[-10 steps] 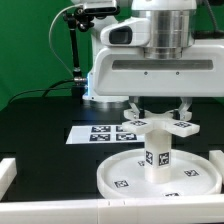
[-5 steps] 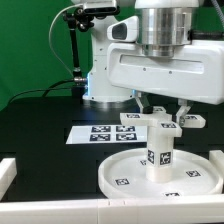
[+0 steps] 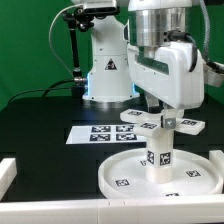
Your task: Assemble round table
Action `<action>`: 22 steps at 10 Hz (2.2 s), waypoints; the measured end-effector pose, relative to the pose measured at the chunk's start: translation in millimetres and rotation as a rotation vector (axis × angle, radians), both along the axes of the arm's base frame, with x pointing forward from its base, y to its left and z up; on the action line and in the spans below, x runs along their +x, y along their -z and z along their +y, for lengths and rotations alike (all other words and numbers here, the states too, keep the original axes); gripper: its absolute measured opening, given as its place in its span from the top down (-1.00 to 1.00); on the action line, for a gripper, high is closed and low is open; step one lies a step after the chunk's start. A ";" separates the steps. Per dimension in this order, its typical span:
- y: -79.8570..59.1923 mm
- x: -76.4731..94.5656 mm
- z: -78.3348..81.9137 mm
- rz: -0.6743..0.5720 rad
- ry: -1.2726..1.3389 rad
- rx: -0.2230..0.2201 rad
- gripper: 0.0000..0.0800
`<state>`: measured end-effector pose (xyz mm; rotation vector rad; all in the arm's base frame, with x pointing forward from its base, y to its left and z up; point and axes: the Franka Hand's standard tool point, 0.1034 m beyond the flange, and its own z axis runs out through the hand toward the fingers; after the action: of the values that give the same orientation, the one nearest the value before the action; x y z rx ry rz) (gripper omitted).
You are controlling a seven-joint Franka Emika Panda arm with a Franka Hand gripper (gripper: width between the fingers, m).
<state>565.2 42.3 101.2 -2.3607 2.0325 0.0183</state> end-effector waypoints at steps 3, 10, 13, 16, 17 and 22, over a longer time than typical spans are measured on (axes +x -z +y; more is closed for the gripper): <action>-0.2 0.4 -0.1 0.001 0.138 0.010 -0.11; 0.8 -0.4 -0.8 -0.035 0.713 0.040 -0.11; 1.3 -1.2 -1.4 -0.049 0.780 0.061 -0.11; 2.5 -1.8 -1.4 -0.052 0.743 0.062 -0.29; 0.4 -1.5 -1.5 -0.053 0.719 0.065 -0.52; -41.9 1.7 0.3 -0.091 0.632 0.133 -0.62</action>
Offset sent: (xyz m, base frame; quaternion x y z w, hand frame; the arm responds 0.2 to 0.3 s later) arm 0.0000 0.0000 0.0000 0.0000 0.0000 0.1938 0.9810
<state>567.0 42.6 143.1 -1.5270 2.5300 0.0300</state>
